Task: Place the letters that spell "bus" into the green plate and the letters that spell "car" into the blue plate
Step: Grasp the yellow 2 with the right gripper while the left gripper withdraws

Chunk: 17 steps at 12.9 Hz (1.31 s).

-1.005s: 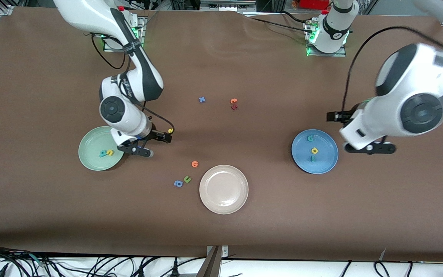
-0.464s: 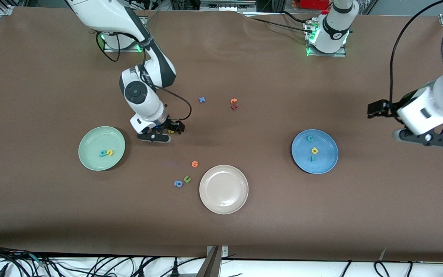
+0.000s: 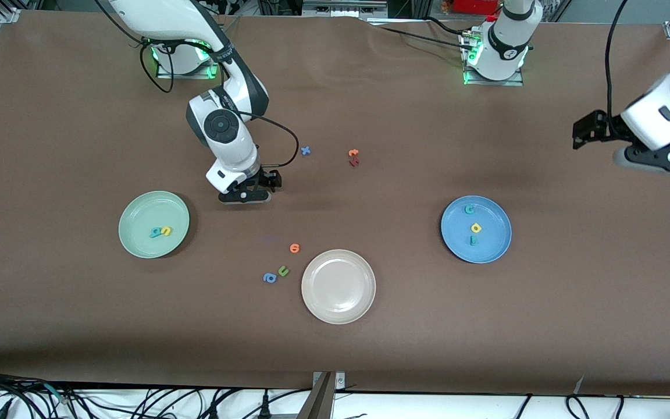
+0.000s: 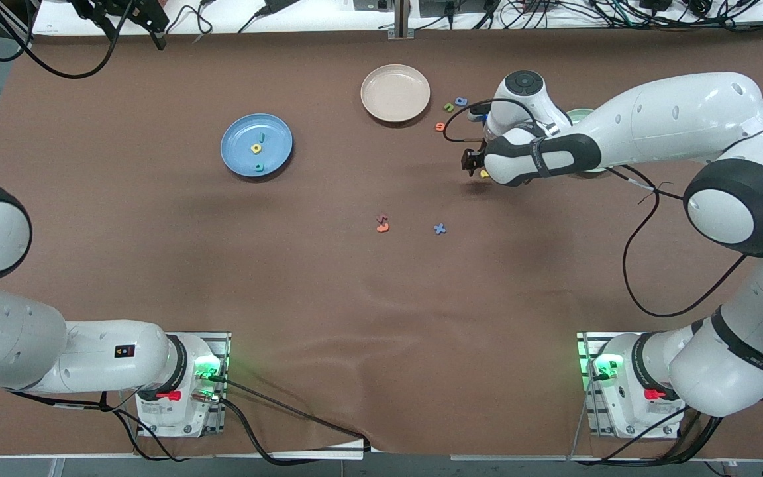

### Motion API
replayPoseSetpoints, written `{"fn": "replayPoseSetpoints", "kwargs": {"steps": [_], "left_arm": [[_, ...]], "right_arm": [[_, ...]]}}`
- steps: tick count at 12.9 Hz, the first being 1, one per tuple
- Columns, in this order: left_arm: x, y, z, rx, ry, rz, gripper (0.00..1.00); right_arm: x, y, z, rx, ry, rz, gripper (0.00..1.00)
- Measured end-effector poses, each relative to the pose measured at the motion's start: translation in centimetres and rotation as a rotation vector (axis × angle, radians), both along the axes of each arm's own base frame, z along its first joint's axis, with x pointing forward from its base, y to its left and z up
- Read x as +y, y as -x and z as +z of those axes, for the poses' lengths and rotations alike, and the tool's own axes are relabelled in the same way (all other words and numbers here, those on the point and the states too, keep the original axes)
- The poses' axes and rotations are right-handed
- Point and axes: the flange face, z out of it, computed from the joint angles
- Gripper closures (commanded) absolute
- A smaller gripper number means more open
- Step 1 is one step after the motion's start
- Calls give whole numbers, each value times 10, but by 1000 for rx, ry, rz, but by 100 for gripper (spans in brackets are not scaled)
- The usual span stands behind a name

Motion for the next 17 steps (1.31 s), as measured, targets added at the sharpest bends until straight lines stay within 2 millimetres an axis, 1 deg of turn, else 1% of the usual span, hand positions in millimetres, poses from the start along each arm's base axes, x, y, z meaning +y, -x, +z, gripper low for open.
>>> {"fn": "replayPoseSetpoints", "kwargs": {"steps": [1, 2, 4, 7, 9, 17], "left_arm": [[-6, 3, 1, -13, 34, -2, 0], [-10, 4, 2, -24, 49, -2, 0], [-11, 3, -1, -26, 52, 22, 0], [-15, 4, -1, -25, 48, 51, 0], [-17, 4, -1, -25, 42, 47, 0], [-19, 6, -3, -10, 31, 75, 0]], "right_arm": [[-1, -1, 0, -10, 2, 8, 9], [-3, -3, 0, -23, -3, 10, 13], [-4, -7, -3, -58, -27, 10, 13], [-12, -14, -24, -105, -57, 0, 14], [-15, -14, -36, -111, -61, -3, 15], [-13, -12, -34, -111, -64, 1, 15]]}}
